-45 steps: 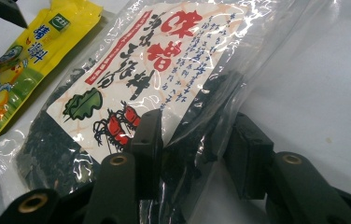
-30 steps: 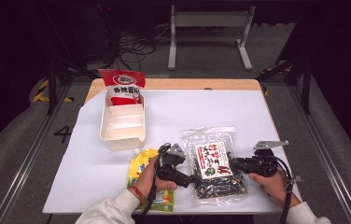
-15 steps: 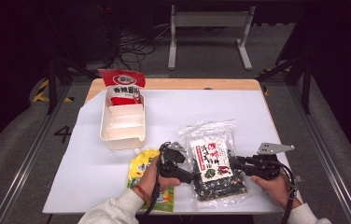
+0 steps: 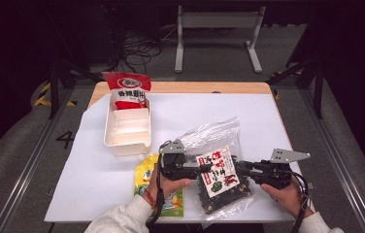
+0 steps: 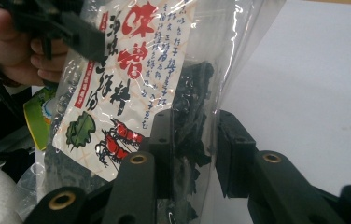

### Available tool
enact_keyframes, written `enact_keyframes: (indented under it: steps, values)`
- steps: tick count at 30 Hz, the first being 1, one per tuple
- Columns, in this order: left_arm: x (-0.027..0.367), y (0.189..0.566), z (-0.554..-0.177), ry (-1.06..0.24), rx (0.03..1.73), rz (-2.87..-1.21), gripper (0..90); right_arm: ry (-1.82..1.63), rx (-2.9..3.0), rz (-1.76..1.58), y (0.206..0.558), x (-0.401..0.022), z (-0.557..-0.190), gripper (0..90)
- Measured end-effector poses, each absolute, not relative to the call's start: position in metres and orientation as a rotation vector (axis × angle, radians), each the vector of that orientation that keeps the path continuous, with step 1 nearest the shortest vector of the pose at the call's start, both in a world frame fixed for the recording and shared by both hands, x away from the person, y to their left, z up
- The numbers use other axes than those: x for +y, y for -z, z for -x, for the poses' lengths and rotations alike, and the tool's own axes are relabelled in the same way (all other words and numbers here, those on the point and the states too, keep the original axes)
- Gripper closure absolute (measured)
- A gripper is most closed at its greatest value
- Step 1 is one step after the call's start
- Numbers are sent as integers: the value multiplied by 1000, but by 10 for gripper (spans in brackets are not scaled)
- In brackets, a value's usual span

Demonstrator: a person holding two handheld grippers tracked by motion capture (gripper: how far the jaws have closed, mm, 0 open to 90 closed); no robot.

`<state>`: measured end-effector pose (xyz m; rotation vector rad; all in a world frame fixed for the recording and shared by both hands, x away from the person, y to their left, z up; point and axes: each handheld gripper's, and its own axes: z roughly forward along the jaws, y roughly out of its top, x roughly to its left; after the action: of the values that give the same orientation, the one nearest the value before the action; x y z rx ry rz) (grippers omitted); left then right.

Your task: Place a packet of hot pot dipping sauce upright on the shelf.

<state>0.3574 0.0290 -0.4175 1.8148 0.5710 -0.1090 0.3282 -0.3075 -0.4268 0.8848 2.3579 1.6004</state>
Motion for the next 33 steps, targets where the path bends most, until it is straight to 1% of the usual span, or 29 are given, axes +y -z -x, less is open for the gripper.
enact_keyframes:
  steps: [1,4,5,6,8,9,11,12,17,22,28,33]
  values:
    - [30,416,-356,110,557,-1796,631,-1605,2359,-861,425,-306,-327,680]
    - [34,407,-349,88,494,-1773,760,-1620,2350,-858,421,-306,-325,622]
    - [35,404,-346,78,477,-1759,783,-1625,2351,-844,419,-306,-323,598]
    - [36,401,-344,68,466,-1751,806,-1623,2348,-838,417,-306,-322,544]
    - [39,396,-342,61,450,-1729,823,-1628,2359,-818,414,-307,-320,465]
    - [39,396,-342,61,450,-1729,827,-1628,2359,-818,414,-307,-320,465]
    - [44,389,-339,26,418,-1700,834,-1621,2369,-794,409,-311,-319,357]
    - [45,386,-338,20,413,-1689,836,-1622,2370,-790,409,-313,-319,340]
    - [52,374,-335,-36,386,-1656,846,-1543,2344,-793,410,-325,-320,314]
    - [57,367,-333,-48,354,-1621,851,-1445,2343,-850,417,-331,-326,275]
    - [56,359,-329,-86,317,-1637,851,-1400,2348,-855,420,-327,-328,273]
    - [70,347,-329,-141,294,-1632,851,-1401,2343,-874,421,-325,-331,273]
